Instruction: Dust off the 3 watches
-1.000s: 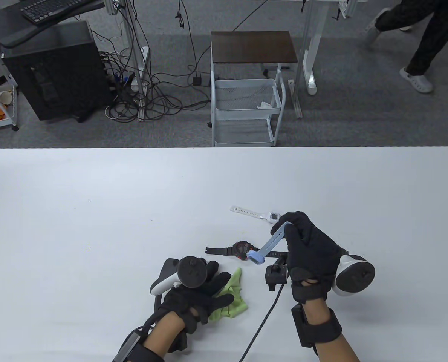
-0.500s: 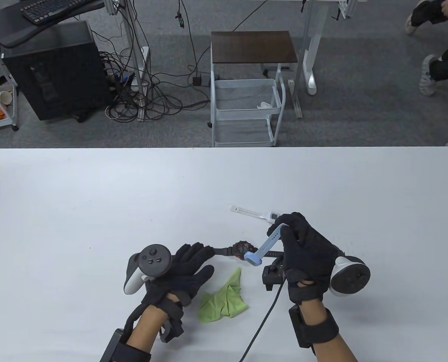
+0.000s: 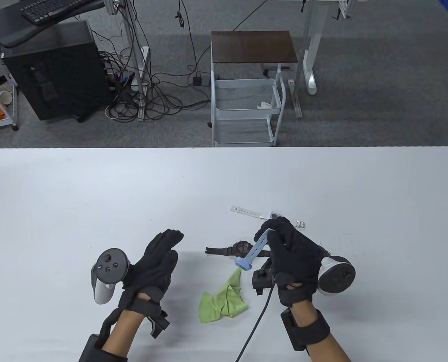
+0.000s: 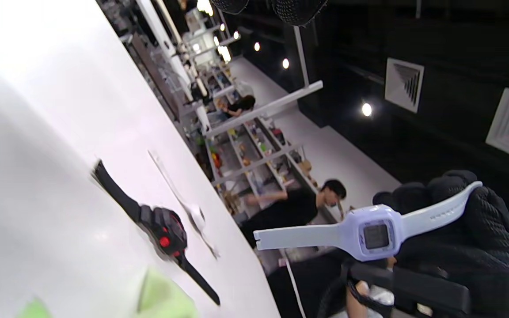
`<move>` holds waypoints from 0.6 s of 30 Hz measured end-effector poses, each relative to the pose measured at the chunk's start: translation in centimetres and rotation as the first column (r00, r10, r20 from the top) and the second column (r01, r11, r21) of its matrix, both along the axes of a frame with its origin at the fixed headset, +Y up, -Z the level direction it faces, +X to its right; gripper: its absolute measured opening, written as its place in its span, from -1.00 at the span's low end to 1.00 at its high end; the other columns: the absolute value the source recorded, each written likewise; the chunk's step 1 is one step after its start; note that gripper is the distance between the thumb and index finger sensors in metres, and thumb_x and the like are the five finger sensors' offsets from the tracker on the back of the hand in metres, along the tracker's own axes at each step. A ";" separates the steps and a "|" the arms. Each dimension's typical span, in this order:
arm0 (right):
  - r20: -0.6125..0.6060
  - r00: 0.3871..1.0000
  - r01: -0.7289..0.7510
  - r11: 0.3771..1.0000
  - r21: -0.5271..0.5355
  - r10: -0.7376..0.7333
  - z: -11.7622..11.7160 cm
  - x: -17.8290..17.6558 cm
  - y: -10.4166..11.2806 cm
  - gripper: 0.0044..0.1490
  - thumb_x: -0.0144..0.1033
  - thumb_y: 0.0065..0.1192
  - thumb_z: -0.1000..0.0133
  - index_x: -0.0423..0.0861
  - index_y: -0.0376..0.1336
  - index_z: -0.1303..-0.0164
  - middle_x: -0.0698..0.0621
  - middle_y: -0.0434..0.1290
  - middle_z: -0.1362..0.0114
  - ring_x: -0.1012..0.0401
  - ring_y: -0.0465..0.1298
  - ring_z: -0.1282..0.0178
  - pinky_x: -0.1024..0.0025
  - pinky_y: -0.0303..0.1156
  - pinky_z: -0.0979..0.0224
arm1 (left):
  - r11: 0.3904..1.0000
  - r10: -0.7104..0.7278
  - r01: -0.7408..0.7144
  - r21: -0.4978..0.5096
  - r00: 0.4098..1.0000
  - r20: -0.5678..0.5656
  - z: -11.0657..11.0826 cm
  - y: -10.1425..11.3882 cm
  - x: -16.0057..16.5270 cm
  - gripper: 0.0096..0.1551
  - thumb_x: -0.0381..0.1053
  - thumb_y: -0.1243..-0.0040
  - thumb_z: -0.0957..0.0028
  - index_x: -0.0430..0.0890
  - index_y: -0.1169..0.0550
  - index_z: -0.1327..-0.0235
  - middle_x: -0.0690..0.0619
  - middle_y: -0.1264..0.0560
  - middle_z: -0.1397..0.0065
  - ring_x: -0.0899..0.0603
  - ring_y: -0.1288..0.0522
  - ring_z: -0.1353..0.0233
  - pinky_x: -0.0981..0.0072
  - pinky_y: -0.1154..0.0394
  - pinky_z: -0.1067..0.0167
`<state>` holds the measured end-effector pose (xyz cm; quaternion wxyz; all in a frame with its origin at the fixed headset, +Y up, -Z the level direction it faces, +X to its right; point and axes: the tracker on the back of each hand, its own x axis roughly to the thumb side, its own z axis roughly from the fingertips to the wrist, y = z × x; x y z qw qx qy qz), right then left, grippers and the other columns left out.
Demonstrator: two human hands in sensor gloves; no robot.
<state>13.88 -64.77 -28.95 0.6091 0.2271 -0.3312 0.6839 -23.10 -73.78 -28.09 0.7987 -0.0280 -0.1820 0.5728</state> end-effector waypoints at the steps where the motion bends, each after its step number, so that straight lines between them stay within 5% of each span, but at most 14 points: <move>1: -0.013 1.000 0.004 1.000 -0.008 -0.004 0.0 -0.2 -0.3 -0.52 -0.12 0.31 0.00 -0.15 0.49 0.03 0.00 0.76 0.20 0.05 0.74 0.21 -0.22 0.35 -0.21 | 1.000 0.030 -0.030 -0.002 0.999 -0.018 0.0 -0.5 -0.3 -0.02 0.59 0.27 -0.18 0.00 -0.10 -0.69 -0.12 0.05 -0.76 -0.45 0.17 -0.71 -0.51 0.25 -0.44; 3: -0.029 0.999 0.016 1.000 -0.015 -0.016 0.0 -0.7 -0.7 -0.51 -0.12 0.31 0.00 -0.15 0.49 0.02 0.00 0.76 0.20 0.04 0.74 0.21 -0.22 0.35 -0.20 | 0.995 0.081 -0.080 -0.063 0.997 0.012 -0.1 -0.8 -0.7 -0.01 0.59 0.28 -0.18 -0.01 -0.07 -0.69 -0.13 0.07 -0.76 -0.46 0.18 -0.71 -0.51 0.26 -0.43; 18: -0.111 0.993 0.017 0.994 -0.104 -0.029 1.3 -4.8 -2.4 -0.51 -0.11 0.30 0.00 -0.14 0.49 0.02 0.01 0.76 0.20 0.05 0.74 0.21 -0.21 0.36 -0.20 | 0.989 0.145 -0.145 0.000 0.989 -0.023 0.0 -0.5 -2.1 -0.03 0.58 0.30 -0.19 0.01 -0.03 -0.70 -0.11 0.07 -0.77 -0.43 0.22 -0.73 -0.53 0.31 -0.42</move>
